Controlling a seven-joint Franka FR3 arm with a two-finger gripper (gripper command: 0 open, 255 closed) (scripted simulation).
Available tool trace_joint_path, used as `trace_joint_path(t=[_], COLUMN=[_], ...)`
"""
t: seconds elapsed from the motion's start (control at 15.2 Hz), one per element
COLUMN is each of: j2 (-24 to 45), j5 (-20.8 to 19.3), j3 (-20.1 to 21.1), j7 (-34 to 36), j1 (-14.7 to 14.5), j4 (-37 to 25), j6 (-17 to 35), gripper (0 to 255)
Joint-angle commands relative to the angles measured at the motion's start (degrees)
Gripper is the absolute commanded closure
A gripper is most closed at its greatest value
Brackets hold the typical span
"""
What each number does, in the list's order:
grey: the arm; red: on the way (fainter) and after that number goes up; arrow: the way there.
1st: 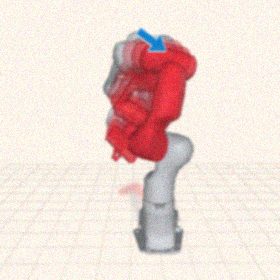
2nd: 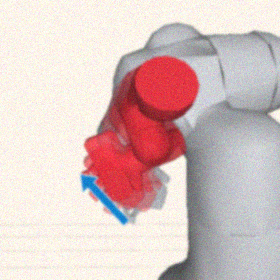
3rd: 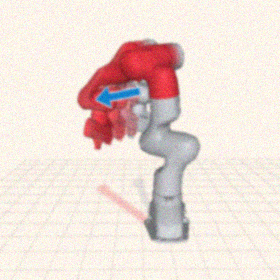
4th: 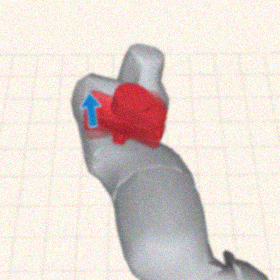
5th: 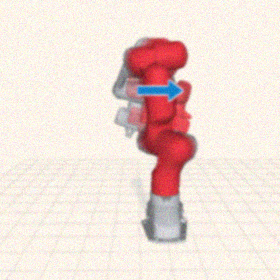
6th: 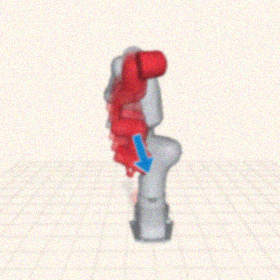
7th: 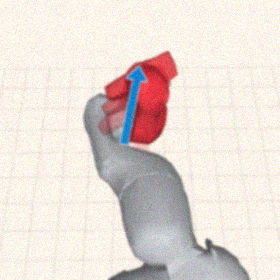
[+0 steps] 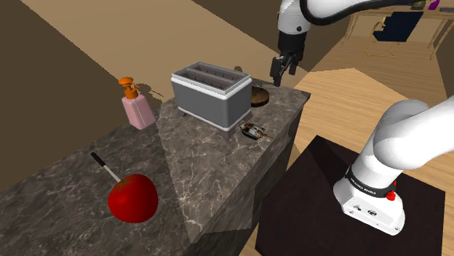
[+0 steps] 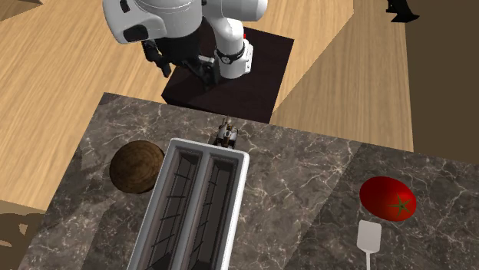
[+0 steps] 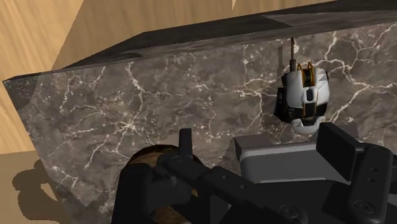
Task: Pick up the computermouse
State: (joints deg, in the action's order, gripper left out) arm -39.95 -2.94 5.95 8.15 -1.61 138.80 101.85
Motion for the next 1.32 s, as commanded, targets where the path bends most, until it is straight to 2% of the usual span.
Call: trace_joint_path(t=[0.0, 0.46, 0.79, 1.25], j2=[2.03, 11.22, 19.91, 23.74], j5=[0.21, 0.37, -1.13, -2.52], j3=[1.45, 7.17, 11.31, 12.29], j7=[1.2, 6.39, 10.95, 12.91], j1=[-0.54, -2.31, -2.95, -2.57], j4=[1.63, 5.13, 5.62, 7.97], j6=[3.09, 13.37, 20.54, 26.31], gripper=[0, 0, 0, 0])
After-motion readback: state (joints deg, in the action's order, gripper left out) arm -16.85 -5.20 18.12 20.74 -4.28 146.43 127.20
